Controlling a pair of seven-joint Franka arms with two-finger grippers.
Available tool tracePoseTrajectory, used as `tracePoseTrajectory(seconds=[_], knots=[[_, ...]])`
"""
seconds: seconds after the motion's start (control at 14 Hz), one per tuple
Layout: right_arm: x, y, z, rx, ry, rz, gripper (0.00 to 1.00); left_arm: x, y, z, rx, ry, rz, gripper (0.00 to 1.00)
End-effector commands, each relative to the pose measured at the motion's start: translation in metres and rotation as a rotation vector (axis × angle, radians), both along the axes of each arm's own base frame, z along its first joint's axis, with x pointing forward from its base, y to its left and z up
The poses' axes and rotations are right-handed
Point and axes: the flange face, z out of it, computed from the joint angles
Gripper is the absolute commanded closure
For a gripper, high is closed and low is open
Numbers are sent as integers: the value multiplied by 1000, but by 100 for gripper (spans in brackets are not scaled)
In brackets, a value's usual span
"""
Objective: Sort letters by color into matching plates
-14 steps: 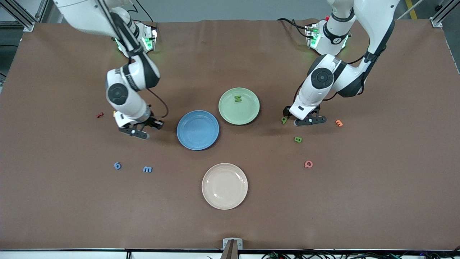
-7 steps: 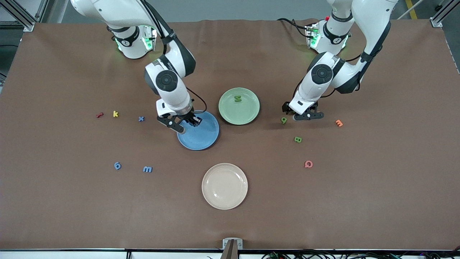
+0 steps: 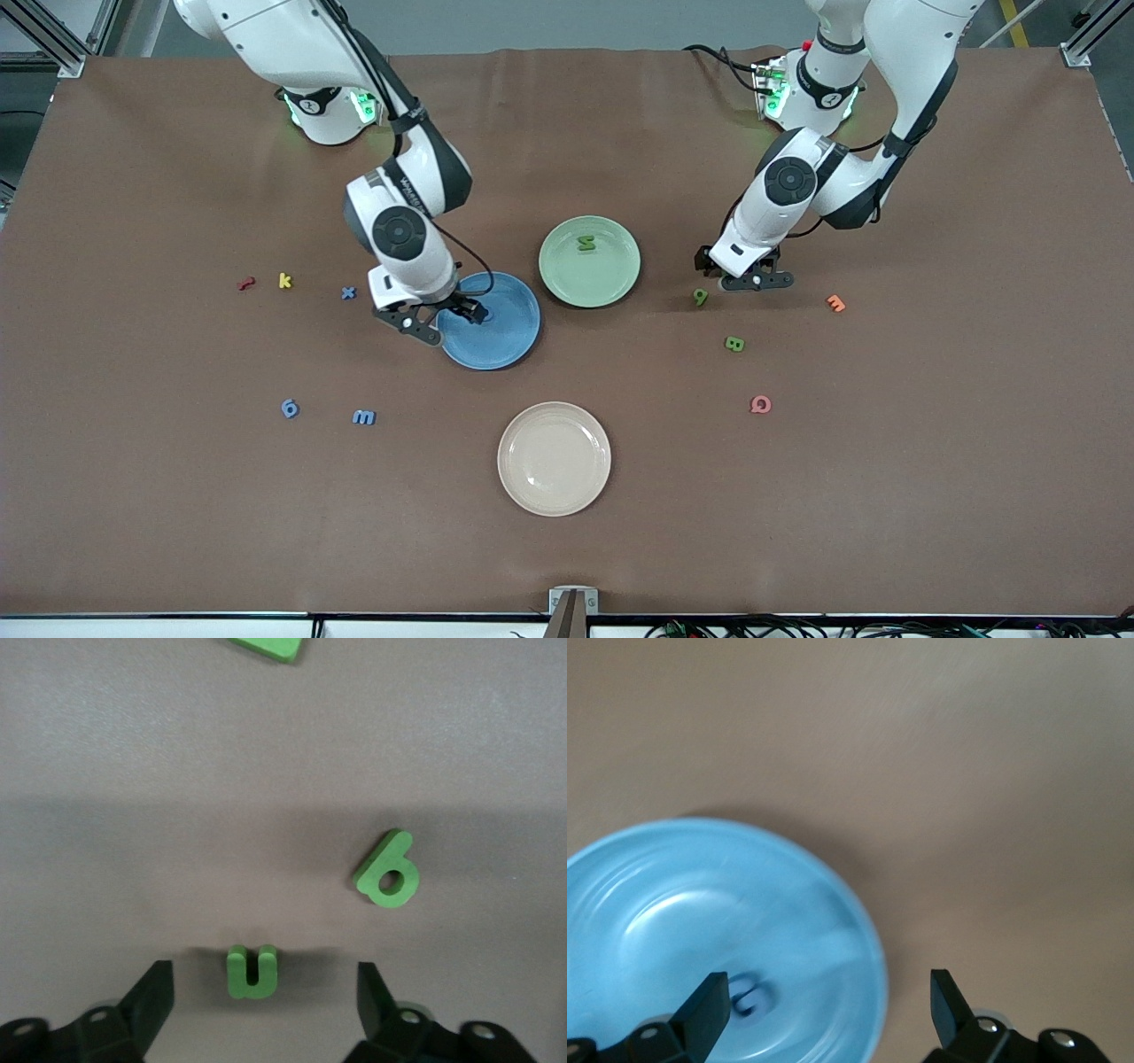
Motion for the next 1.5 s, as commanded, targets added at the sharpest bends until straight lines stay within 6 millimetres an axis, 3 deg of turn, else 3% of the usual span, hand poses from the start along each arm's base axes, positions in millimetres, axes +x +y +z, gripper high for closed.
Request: tracePoseTrajectory(seconds=[0.0,0.29,0.43,0.57,0.72,1.0,1.15,1.43], knots=[[-13,-59,20,8,8,81,0,-2,0,-6,-8,-11,-28,17],[-38,-127,13,31,-24,168,0,0,6,-9,-3,-11,-25,25],[-44,-167,-3,43,-51,209,8,0,6,-9,-5,-14,-27,34],[-53,-193,-20,49,-97,236,17,1,7,-9,-6,-15,-21,47],[-61,-205,-28,50,-114,250,23,1,9,-9,-5,-14,-18,58],[-73,-209,-42,50,-108,247,23,1,9,-11,-5,-10,-20,75],[-78,-208,-51,52,-115,250,23,1,9,-11,-5,-10,-26,79],[-85,-206,-63,52,-109,254,36,4,8,-6,-2,-20,-25,82]])
